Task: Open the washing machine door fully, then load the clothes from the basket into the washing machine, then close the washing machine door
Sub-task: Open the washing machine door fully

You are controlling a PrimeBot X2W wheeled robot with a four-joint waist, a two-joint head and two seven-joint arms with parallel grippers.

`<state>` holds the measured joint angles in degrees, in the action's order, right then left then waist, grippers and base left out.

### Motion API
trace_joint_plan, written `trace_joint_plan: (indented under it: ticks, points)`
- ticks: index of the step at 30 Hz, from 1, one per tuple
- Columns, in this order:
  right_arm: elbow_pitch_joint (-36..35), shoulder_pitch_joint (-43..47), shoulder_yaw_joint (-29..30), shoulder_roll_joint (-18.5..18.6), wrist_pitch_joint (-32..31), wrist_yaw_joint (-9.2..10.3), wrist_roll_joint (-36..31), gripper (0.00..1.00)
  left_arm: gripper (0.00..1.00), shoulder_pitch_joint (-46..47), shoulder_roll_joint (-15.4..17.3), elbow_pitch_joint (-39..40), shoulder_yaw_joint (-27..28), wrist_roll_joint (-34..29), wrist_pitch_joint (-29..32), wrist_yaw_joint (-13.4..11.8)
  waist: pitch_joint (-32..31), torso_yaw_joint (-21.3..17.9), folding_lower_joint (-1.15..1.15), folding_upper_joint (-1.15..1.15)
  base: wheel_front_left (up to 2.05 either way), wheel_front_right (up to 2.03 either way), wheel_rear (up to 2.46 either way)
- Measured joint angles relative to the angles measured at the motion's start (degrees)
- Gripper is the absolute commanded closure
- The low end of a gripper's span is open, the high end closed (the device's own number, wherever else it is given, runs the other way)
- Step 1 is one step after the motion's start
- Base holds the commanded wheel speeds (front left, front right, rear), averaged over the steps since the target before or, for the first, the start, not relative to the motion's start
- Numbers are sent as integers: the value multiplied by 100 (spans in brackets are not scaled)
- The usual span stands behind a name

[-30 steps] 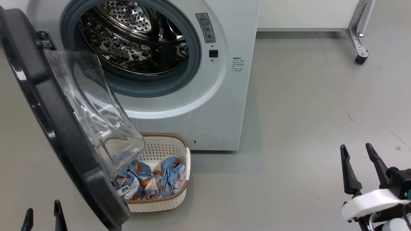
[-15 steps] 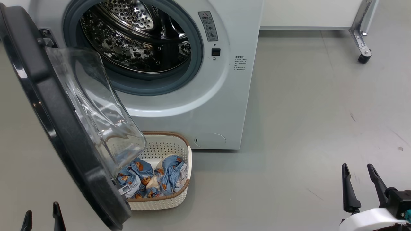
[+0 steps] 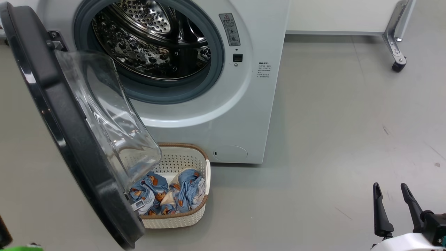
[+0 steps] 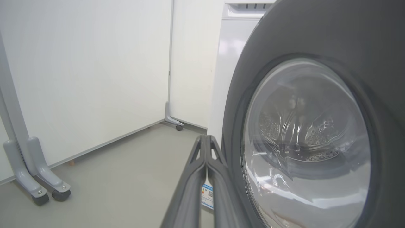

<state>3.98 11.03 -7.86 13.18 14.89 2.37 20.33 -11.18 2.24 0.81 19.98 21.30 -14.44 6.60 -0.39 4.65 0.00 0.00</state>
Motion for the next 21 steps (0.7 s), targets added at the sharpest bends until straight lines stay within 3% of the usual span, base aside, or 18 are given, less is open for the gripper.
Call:
trace_joint_plan:
  ticks: [5, 10, 12, 17, 21]
  points:
    - [0, 48, 102, -76, 0, -108, -91, 0, 100, 459, -11, 1201, 281, -30, -3, -60, -19, 54, 0, 0, 0, 0, 0]
    - [1, 129, 204, -172, 0, -225, -196, 0, 100, 794, -15, 2354, 165, -219, -34, -56, -50, 109, 0, 0, 0, 0, 0]
    - [0, 141, 261, -235, 0, -250, -204, 0, 100, 919, -5, 2669, -220, -204, -44, -32, -63, 135, 0, 0, 0, 0, 0]
    - [10, 196, 316, -313, 0, -388, -293, 0, 100, 905, -7, 2940, -1807, 21, -26, 45, -97, 204, 0, 0, 0, 0, 0]
    - [25, 235, 309, -436, 0, -489, -337, 0, 100, 699, 10, 2826, -2917, 367, 393, 48, -112, 205, 0, 0, 0, 0, 0]
